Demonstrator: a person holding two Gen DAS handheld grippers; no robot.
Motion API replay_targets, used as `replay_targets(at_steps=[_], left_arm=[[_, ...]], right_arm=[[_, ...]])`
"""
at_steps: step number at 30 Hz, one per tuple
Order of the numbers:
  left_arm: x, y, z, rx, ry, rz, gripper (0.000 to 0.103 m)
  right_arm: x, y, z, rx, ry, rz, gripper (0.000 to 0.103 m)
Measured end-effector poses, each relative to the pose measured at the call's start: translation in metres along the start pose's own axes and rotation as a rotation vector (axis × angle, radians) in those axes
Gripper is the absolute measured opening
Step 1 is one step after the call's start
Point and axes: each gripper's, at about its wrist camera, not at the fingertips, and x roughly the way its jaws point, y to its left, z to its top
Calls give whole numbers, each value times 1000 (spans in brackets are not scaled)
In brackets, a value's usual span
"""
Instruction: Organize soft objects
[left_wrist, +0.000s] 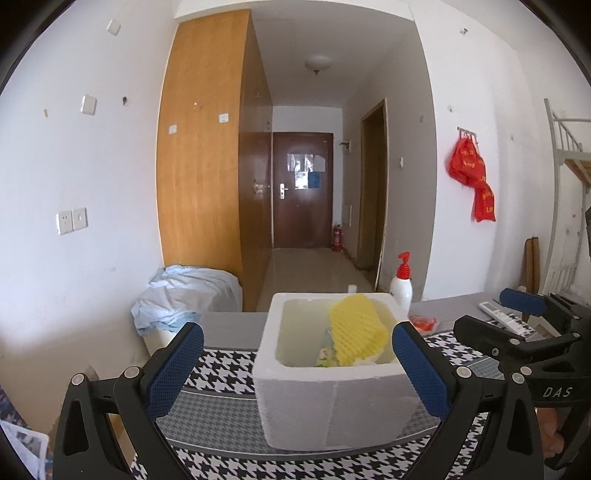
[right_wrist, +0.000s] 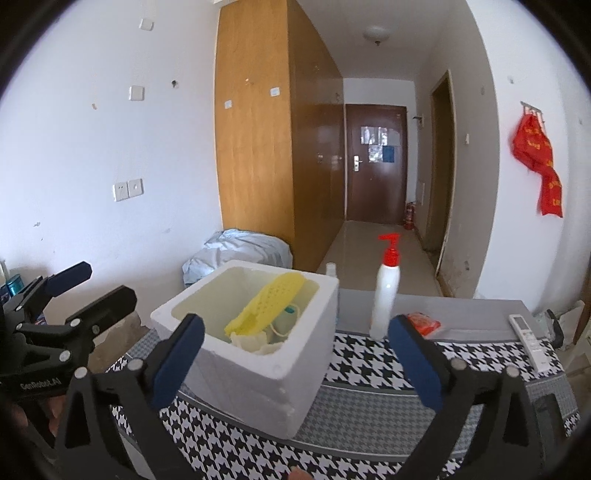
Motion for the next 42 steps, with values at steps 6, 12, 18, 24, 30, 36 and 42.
replay_targets(at_steps=[6, 12, 18, 24, 30, 36, 42], left_arm=[[-14, -12, -1, 6, -13, -18, 102], [-26, -22, -3, 20, -20, -23, 102], [-34, -27, -5, 25, -23, -20, 102], [-43, -32, -9, 18, -27, -26, 102], [-54, -40, -16, 15, -22, -49, 102], [-63, -47, -26, 5, -15, -75, 102], [-71, -52, -39, 0, -16, -81, 102]], right_arm=[[-20, -7, -4, 8, -23, -6, 102], [-34, -13, -11, 27, -30, -2, 102], [-42, -14, -16, 23, -23, -11, 102], [-53, -16, -23, 25, -38, -10, 102], [-69, -16, -32, 27, -67, -32, 102], [-86, -15, -45, 27, -103, -77, 102], [-93, -12, -59, 18, -111, -91, 102]])
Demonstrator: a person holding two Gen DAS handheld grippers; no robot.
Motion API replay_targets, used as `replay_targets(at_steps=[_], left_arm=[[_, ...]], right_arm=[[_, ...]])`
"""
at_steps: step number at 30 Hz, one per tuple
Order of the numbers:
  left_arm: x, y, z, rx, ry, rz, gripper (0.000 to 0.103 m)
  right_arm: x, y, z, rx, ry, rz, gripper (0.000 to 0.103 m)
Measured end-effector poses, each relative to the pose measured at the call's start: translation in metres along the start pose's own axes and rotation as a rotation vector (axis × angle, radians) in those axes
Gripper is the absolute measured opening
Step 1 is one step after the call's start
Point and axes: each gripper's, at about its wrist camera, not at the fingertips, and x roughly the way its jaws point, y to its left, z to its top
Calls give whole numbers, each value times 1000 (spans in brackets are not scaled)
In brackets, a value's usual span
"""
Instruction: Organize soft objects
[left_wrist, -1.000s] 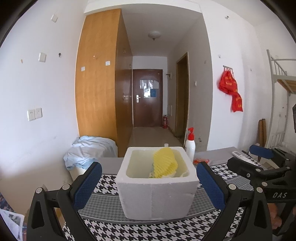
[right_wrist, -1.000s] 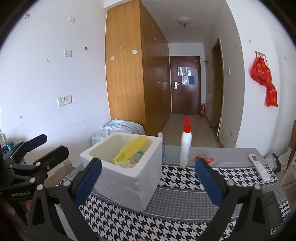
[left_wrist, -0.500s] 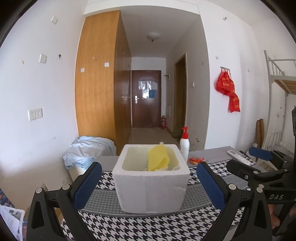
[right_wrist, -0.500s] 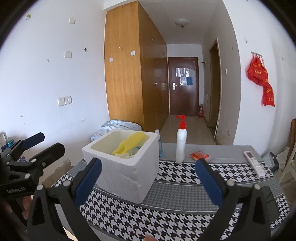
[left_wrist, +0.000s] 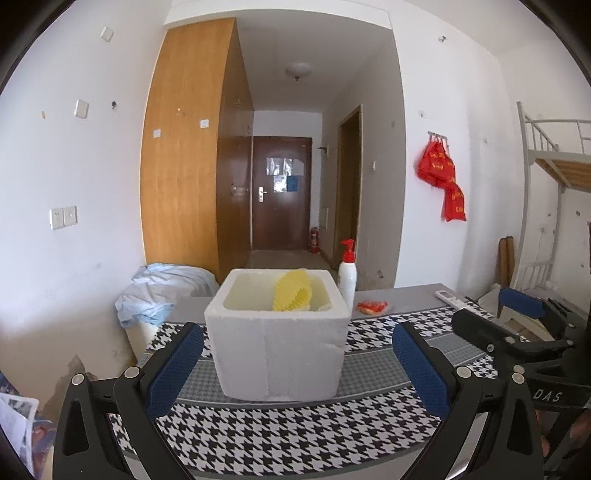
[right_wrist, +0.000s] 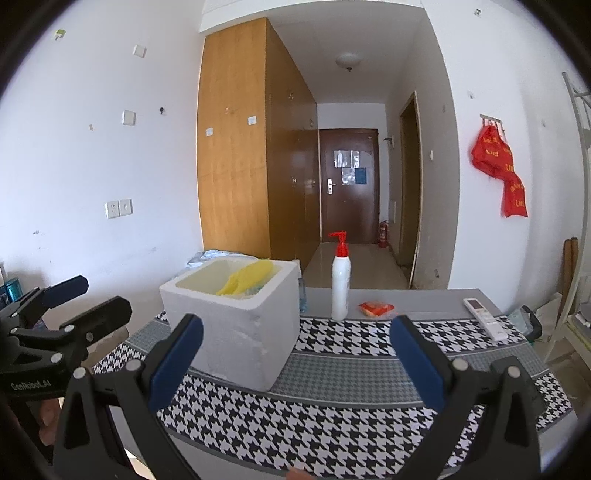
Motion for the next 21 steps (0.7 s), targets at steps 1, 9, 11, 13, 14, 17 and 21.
replay_targets(at_steps=[1, 9, 11, 13, 14, 17, 21], left_arm=[[-2, 0, -2, -1, -4, -2, 102], [-6, 4, -16, -19, -6, 10, 102], [-7, 5, -19, -24, -4, 12, 102], [-8, 5, -22, -22, -1, 12, 102], [-9, 6, -24, -20, 0, 14, 102], [-11, 5, -25, -20, 2, 10, 102], [-16, 5, -27, -19, -6, 12, 102]], right_arm=[[-2, 1, -2, -3, -7, -7, 102], [-6, 6, -13, 1, -16, -22, 102], [-7, 7, -15, 1, -18, -30, 102], [-11, 7, -18, 9, -27, -23, 102], [-11, 8, -19, 10, -25, -19, 102], [-13, 12, -24, -9, -18, -6, 102], [-19, 15, -27, -11, -32, -1, 102]])
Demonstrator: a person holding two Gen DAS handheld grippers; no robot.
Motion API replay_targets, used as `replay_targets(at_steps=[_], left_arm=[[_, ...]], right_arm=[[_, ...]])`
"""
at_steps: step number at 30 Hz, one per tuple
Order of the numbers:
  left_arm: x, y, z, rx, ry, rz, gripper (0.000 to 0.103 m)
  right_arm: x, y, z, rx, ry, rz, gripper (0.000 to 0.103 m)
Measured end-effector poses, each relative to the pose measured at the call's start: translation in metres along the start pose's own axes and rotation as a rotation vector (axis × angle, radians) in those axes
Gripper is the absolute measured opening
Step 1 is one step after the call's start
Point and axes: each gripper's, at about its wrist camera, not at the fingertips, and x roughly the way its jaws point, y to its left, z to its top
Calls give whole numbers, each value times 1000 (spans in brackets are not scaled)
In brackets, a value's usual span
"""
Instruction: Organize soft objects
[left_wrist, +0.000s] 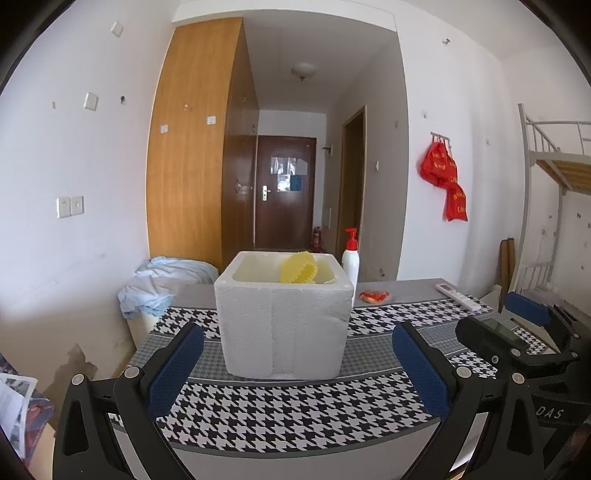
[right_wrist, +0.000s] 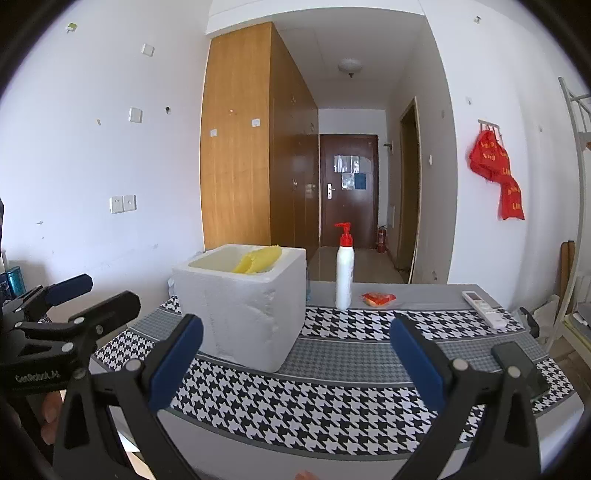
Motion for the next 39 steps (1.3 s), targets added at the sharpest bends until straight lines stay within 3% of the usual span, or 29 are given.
replay_targets(at_steps=[10, 39], left_arm=[[-10, 1, -10, -7, -28, 48, 102], [-22, -7, -23, 28, -38, 50, 102]], right_arm=[[-2, -4, -10, 29, 17, -20, 102], [-17, -5, -19, 28, 20, -35, 102]])
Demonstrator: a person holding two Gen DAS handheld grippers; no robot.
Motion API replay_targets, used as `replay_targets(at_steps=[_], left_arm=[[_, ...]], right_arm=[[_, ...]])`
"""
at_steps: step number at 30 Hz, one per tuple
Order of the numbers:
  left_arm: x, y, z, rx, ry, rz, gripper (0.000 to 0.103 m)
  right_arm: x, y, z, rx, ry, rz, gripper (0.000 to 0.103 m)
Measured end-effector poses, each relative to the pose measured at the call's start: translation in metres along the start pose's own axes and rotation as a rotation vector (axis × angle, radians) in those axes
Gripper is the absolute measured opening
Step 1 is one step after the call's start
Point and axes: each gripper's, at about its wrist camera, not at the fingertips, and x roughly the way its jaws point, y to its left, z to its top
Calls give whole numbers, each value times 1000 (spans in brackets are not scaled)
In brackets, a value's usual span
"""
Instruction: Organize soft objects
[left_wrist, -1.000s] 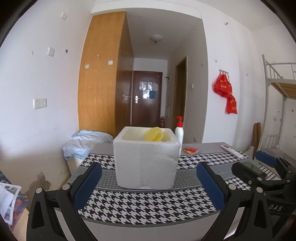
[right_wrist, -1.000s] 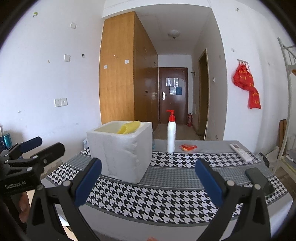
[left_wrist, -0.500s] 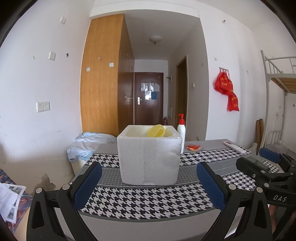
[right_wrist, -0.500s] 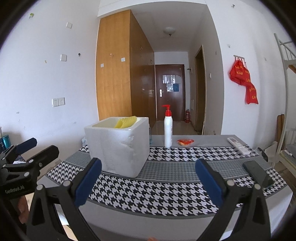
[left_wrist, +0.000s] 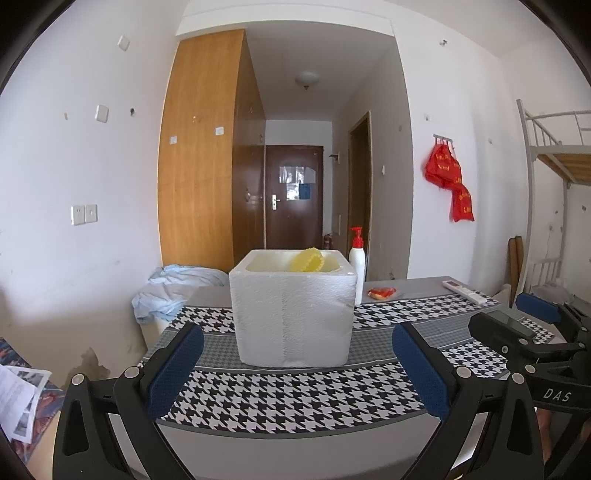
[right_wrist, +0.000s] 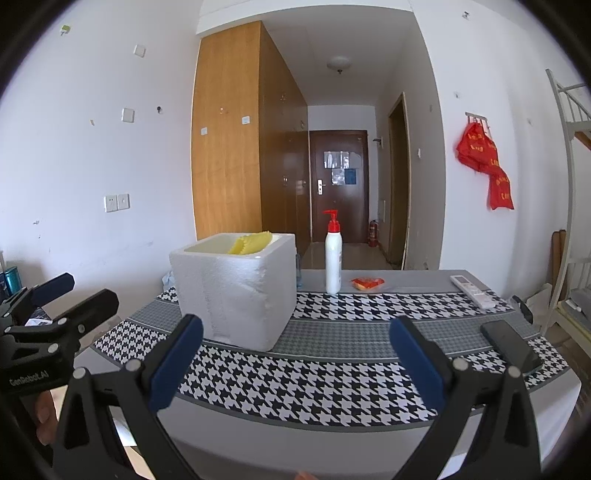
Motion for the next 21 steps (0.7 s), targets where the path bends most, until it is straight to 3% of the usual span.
replay_targets(at_steps=[21], left_arm=[[-5, 0, 1, -5, -2, -2, 102]], right_arm=[[-2, 0, 0, -4, -5, 7, 102]])
